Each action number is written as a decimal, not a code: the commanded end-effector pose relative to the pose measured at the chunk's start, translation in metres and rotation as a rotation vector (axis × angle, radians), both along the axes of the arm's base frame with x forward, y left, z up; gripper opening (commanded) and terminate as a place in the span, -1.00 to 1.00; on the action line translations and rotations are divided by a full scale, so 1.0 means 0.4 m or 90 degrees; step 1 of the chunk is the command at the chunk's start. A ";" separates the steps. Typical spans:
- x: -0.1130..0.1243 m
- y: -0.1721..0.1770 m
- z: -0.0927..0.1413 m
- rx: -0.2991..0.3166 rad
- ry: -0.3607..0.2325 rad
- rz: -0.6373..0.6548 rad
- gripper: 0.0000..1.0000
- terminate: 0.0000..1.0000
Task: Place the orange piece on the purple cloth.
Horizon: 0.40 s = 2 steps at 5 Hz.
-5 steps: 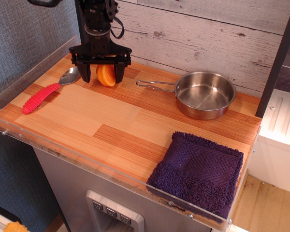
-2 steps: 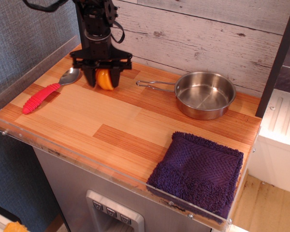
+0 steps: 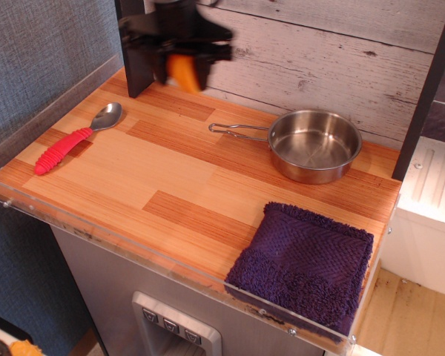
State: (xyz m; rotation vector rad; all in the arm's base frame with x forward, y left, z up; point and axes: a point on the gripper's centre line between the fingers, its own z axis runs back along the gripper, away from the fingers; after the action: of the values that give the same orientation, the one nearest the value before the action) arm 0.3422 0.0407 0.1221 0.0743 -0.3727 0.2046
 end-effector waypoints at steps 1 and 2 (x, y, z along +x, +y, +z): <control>-0.132 -0.193 -0.028 -0.015 0.051 -0.175 -1.00 -1.00; -0.170 -0.314 -0.085 -0.011 0.084 -0.199 -1.00 -1.00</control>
State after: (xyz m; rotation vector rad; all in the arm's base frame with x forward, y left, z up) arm 0.2826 -0.1002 0.0736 0.0195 -0.2127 -0.1110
